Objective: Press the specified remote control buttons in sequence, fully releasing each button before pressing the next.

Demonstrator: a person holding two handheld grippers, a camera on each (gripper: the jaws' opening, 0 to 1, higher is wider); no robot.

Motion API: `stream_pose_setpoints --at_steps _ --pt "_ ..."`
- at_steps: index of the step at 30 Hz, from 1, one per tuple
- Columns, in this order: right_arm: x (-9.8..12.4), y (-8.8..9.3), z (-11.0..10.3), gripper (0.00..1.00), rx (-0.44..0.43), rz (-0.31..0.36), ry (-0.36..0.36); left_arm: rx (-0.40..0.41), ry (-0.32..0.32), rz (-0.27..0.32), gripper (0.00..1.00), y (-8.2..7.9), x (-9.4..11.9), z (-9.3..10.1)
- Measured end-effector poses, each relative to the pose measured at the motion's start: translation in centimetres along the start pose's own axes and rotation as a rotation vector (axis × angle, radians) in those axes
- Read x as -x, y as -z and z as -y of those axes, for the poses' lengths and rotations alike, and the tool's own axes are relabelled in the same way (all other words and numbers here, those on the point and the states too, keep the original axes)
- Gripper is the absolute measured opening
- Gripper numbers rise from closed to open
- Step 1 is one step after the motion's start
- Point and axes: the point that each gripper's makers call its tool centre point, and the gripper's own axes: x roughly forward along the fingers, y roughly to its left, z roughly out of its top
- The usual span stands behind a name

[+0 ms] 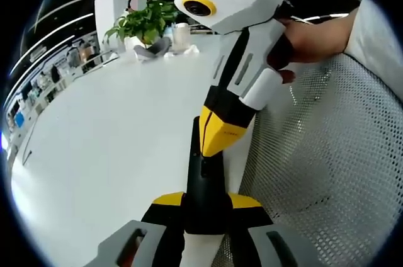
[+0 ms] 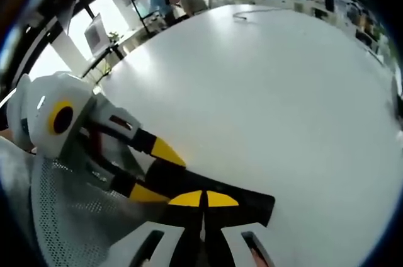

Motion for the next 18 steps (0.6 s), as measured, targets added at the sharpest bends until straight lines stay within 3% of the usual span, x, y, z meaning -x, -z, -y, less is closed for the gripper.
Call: stream_pose_setpoints --at_steps 4,9,18 --pt "0.0 0.03 -0.08 0.0 0.038 -0.001 0.014 0.001 0.0 0.0 0.24 0.0 -0.03 -0.02" --pt "0.11 0.13 0.09 0.0 0.012 -0.001 0.009 0.002 -0.001 0.002 0.24 -0.08 -0.02 0.02" --pt "0.3 0.45 -0.12 0.0 0.039 -0.021 0.02 0.0 0.0 0.003 0.24 -0.06 0.07 0.04"
